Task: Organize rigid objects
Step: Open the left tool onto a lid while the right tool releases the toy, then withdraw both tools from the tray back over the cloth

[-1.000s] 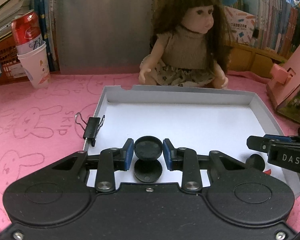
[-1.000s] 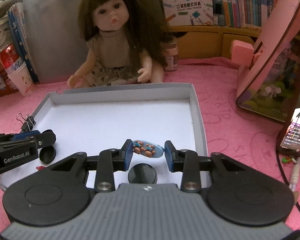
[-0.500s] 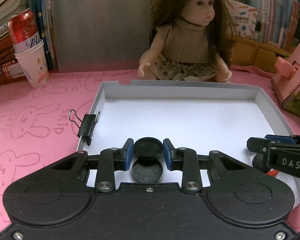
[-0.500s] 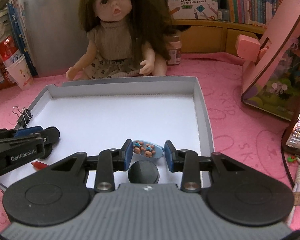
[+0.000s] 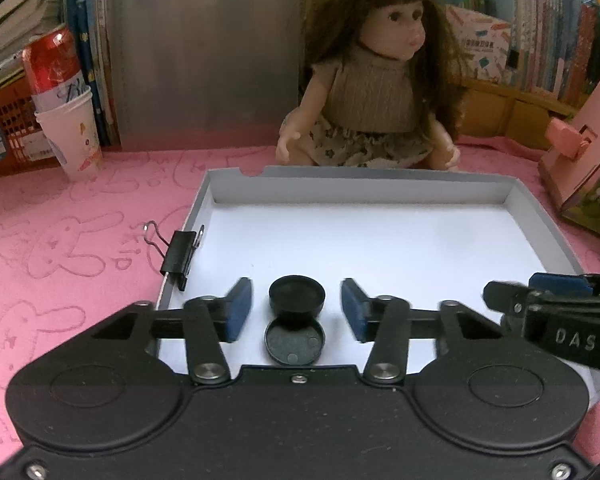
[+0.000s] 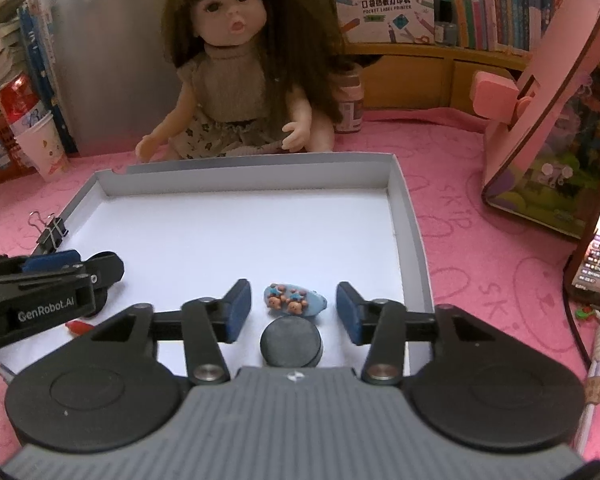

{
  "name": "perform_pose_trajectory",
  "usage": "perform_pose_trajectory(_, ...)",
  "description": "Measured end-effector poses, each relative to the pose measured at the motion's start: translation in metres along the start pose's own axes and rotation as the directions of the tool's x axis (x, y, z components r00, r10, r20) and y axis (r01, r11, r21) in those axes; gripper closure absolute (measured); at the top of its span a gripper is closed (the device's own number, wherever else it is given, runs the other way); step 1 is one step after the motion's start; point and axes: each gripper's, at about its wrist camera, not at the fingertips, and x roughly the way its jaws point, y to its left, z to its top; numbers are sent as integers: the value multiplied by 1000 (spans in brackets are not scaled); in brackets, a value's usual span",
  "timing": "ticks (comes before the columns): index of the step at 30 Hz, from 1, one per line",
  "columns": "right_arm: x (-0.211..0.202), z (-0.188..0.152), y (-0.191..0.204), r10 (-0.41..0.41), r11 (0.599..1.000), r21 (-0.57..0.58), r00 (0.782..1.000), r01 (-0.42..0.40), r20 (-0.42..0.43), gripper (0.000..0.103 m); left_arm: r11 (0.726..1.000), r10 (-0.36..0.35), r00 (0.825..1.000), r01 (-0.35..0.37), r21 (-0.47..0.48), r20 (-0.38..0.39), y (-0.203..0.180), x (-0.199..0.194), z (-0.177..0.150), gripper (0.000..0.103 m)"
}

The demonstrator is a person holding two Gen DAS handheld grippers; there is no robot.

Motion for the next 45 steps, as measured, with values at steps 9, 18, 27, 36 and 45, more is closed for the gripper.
perform_pose_trajectory(9,-25,-7,4,-6,998,-55,998,10,64,25,998,-15,998,12,54,59,-5,-31,-8,37)
perform_pose_trajectory(18,-66,-23,12,19,991,-131,990,0,141,16,996,-61,994,55,69,91,-1,-68,-22,32)
perform_pose_trajectory(27,-99,-40,19,61,986,-165,981,-30,185,14,993,-91,989,81,87,116,3,-101,-39,31)
perform_pose_trajectory(36,-123,-60,24,91,979,-198,974,-49,208,11,989,-108,985,93,113,136,5,-132,-58,30)
perform_pose_trajectory(45,-143,-80,27,121,974,-214,969,-74,216,8,989,-117,983,103,104,140,13,-150,-77,30)
